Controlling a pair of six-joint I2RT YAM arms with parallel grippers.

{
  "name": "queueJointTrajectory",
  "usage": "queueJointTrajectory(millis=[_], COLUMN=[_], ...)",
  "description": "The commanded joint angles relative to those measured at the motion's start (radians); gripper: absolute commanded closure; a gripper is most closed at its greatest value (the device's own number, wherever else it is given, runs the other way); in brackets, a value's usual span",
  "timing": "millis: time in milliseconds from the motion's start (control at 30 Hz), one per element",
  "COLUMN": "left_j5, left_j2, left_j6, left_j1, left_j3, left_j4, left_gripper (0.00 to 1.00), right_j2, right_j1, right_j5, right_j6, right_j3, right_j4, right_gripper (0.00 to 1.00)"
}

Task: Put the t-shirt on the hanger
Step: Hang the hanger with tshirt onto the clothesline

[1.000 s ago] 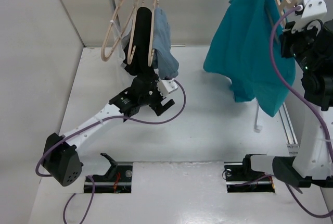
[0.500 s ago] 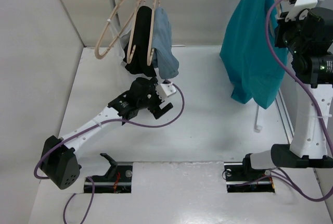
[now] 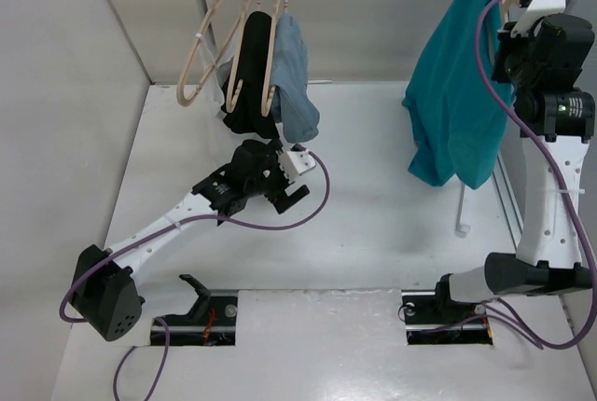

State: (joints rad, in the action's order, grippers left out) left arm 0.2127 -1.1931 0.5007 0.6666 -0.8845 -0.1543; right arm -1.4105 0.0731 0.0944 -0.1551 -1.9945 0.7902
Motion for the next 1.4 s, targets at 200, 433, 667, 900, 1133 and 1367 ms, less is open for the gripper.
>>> queueJointTrajectory(millis=[200,433,667,900,1133,1367], left_j5=[0.016,0.016,0.034,0.053,0.031,-0.134], left_j2=[0.043,0.052,0.043,0.012,0.021,0.055], left_j6=[0.007,-0.002,-0.011,-0.011,-0.021,-0.129], left_j1=[0.005,0.005,0.005,0.005,0.005,0.005], left_j3=[0.031,0.056,0.065,0.044,0.081,0.191], left_j4=[0.029,0.029,0.019,0.019,0.024,0.126], left_gripper=[0.0,0.0,0.0,0.0,0.0,0.0], right_j2=[0.028,0.123,0.294,0.438,0.547,0.547], right_j1=[0.004,0.004,0.004,0.004,0.004,0.004], right_j5=[0.001,-0.015,0.03,0.015,-0.304,-0.501], right_j6=[0.052,0.006,-0.081,-0.184,-0.262,-0.134], right_j3=[0.053,0.15,0.221,0.23,0.455,0.946], right_j4=[-0.132,-0.078,-0.03,-0.006,-0.048,-0.158], right_gripper=[0.84,0.01,0.01,0.01,0.01,0.01])
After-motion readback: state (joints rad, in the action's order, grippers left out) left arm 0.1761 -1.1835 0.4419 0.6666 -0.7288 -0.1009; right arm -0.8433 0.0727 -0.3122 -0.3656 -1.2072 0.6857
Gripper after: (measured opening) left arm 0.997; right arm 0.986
